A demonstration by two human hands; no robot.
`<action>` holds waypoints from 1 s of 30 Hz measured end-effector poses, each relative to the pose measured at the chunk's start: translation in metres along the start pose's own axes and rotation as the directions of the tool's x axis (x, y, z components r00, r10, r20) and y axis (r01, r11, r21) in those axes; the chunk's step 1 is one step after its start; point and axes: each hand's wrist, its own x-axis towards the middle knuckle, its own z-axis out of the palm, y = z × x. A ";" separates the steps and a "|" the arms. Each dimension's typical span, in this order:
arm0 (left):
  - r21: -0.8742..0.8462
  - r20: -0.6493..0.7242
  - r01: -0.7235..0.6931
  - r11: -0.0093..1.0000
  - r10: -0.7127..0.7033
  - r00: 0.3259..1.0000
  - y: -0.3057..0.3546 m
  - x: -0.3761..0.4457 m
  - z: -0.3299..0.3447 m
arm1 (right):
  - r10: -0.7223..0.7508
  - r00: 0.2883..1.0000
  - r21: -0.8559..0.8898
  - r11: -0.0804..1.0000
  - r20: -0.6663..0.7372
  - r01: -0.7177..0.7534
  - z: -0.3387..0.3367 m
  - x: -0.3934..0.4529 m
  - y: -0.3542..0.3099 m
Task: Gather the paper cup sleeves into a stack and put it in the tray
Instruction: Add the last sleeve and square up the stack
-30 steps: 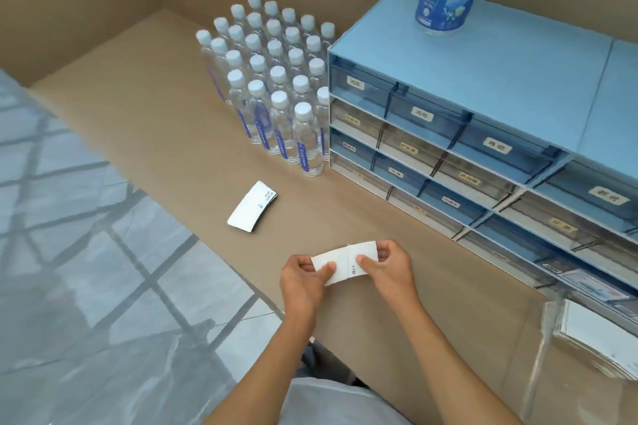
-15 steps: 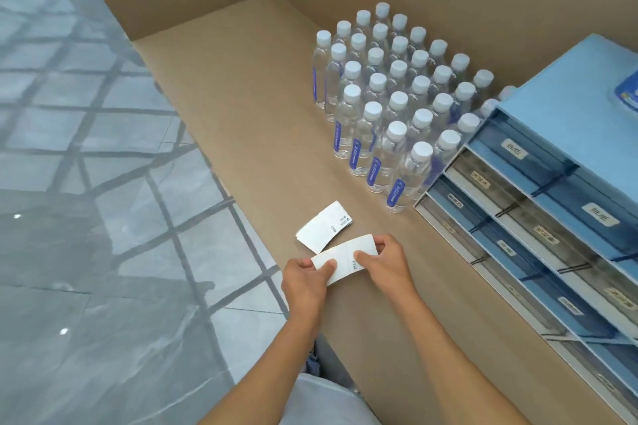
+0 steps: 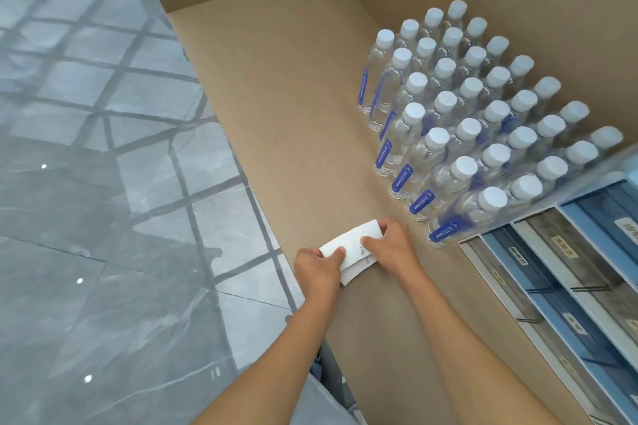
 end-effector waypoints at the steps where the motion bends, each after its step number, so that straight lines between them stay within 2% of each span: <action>1: 0.028 -0.008 0.005 1.000 -0.005 1.000 0.001 0.002 0.001 | 0.011 1.000 -0.014 1.000 0.007 -0.011 0.001 0.003 -0.001; 10: 0.139 -0.054 0.034 0.990 -0.027 0.998 0.002 0.004 0.009 | 0.043 0.997 -0.084 0.996 0.069 -0.037 -0.001 0.009 -0.008; 18: -0.021 -0.010 0.163 0.986 -0.163 0.987 0.010 0.006 0.010 | 0.121 0.990 -0.031 0.992 0.069 -0.119 -0.004 0.010 -0.003; 22: -0.060 0.035 0.191 0.980 -0.190 0.981 0.008 0.008 0.011 | 0.090 0.993 0.040 0.995 0.071 -0.093 -0.008 0.010 0.004; 26: -0.102 0.096 0.199 0.975 -0.190 0.977 0.005 0.008 0.008 | 0.110 0.988 0.169 0.977 0.112 -0.128 -0.012 0.001 0.013; 30: -0.137 0.247 0.239 0.961 -0.201 0.948 0.002 -0.001 0.007 | 0.142 0.980 0.344 0.921 0.139 -0.182 -0.025 -0.019 0.023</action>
